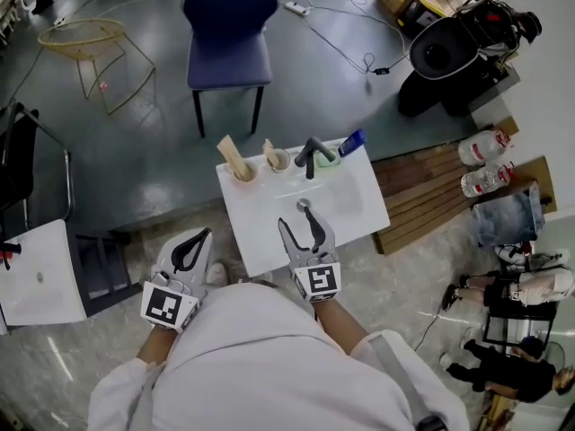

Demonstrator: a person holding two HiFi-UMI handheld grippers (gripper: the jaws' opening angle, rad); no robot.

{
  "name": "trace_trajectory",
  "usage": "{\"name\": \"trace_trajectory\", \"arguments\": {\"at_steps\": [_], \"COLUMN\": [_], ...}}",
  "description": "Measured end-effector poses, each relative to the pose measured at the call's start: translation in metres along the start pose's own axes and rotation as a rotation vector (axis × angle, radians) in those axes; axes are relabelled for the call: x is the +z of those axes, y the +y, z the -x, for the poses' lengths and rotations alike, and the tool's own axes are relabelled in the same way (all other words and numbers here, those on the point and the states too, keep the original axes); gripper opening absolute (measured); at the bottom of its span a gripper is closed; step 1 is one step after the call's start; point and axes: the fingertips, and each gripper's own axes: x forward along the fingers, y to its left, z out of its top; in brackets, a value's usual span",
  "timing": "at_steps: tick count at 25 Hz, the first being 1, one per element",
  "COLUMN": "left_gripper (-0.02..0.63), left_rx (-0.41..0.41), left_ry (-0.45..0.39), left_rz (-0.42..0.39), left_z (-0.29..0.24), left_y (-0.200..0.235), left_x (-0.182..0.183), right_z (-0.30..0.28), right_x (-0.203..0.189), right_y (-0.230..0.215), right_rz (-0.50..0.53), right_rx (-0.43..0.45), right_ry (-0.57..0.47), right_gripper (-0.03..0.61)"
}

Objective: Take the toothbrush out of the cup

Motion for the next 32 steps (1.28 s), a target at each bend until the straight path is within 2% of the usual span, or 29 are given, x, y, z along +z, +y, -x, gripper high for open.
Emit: {"name": "trace_trajectory", "arguments": {"at_steps": [21, 32], "left_gripper": [0.005, 0.005], "left_rx": [0.165, 0.263], "left_ry": [0.023, 0.051], "left_rz": [-0.027, -0.026], "left_z": [0.040, 0.058], "left_y": [0.020, 0.030], "left_x": [0.005, 0.003], "right_z": [-0.109, -0.154], "right_x": [-0.070, -0.102], "right_y": [-0.037, -0.048], "right_rz": [0.070, 0.075], "right_rx": [0.026, 0.041], "right_ry": [0.151, 0.235], "right_gripper": [0.215, 0.207]}}
